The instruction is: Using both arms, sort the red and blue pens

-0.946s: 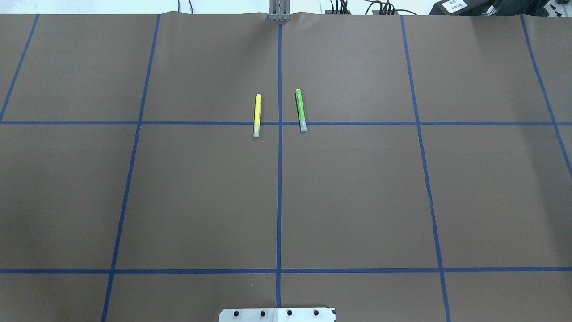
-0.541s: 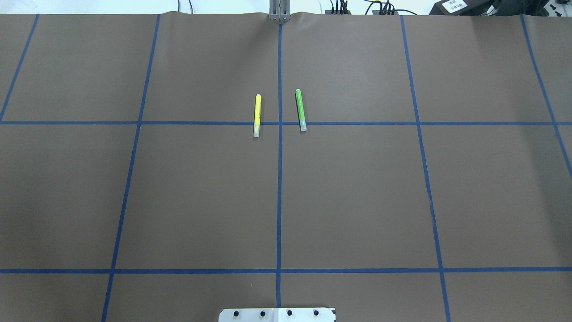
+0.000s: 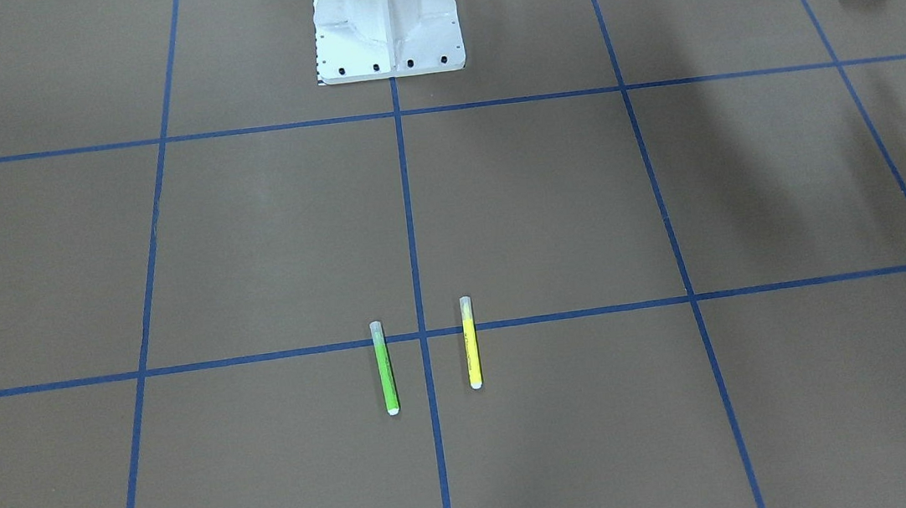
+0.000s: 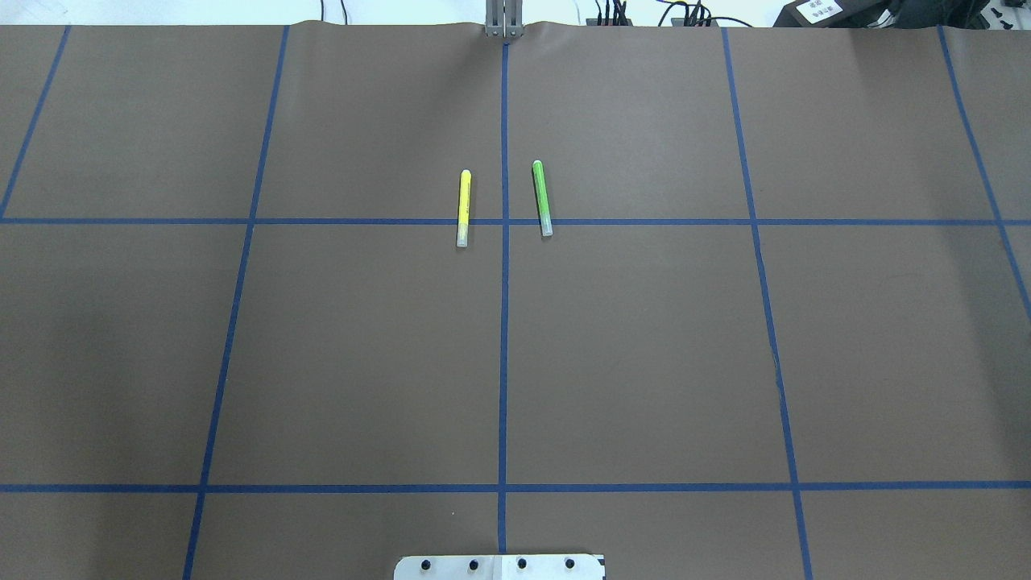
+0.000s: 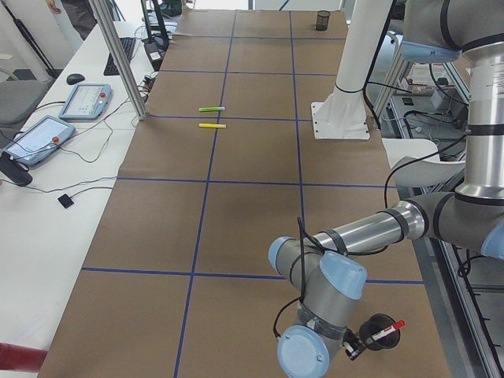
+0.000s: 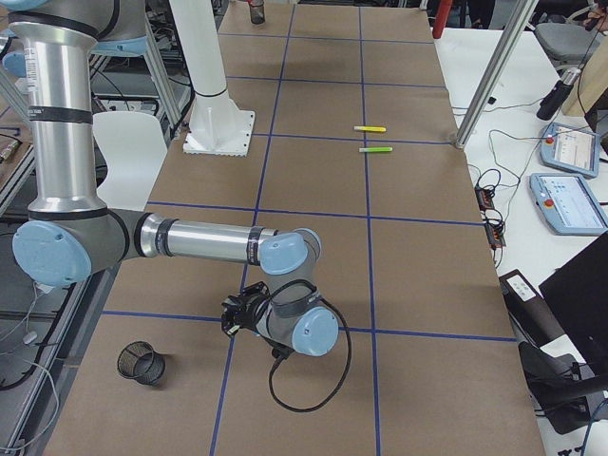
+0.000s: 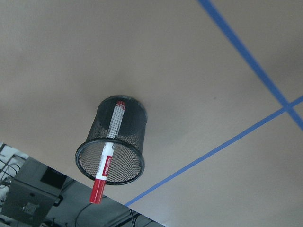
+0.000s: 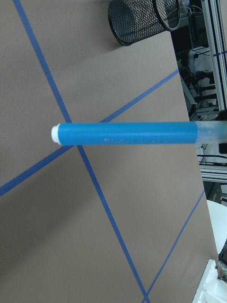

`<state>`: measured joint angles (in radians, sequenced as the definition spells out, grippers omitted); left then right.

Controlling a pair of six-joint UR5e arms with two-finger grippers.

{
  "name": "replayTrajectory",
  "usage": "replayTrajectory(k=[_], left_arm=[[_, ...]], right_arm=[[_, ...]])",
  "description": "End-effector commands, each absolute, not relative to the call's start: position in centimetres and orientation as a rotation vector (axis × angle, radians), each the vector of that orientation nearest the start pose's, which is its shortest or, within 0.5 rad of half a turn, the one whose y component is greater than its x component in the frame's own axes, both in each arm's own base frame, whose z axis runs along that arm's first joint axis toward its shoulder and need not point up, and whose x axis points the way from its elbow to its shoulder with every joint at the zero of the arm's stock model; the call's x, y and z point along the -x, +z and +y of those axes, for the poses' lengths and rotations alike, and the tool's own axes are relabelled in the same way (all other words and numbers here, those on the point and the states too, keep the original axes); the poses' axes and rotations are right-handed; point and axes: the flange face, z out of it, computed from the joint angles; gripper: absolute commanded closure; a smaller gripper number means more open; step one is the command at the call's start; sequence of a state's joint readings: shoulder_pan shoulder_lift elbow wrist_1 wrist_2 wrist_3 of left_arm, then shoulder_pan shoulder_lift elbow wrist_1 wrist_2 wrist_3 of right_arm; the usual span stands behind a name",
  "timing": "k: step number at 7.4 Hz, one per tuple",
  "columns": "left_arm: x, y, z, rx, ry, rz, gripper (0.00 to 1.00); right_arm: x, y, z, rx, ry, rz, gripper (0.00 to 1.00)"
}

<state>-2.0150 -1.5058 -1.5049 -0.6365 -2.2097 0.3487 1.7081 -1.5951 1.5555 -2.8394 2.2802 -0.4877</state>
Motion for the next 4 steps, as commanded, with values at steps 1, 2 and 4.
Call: replayTrajectory(k=[1,2,4], left_arm=[[23.8,70.5,-34.4,0.491,-0.357,0.891,0.0],[23.6,68.4,-36.8,0.404,-0.324,0.885,0.0],[20.9,67.0,-41.3,0.249,-0.225,0.91,0.0]], right_arm=[[-11.4,74.3,-27.4,1.068,0.2,-0.954,1.0],[-11.5,75.0,-25.7,1.103,0.201,-0.945,1.0],[-14.6,75.7,-22.0,1.149,0.173,-0.924,1.0]])
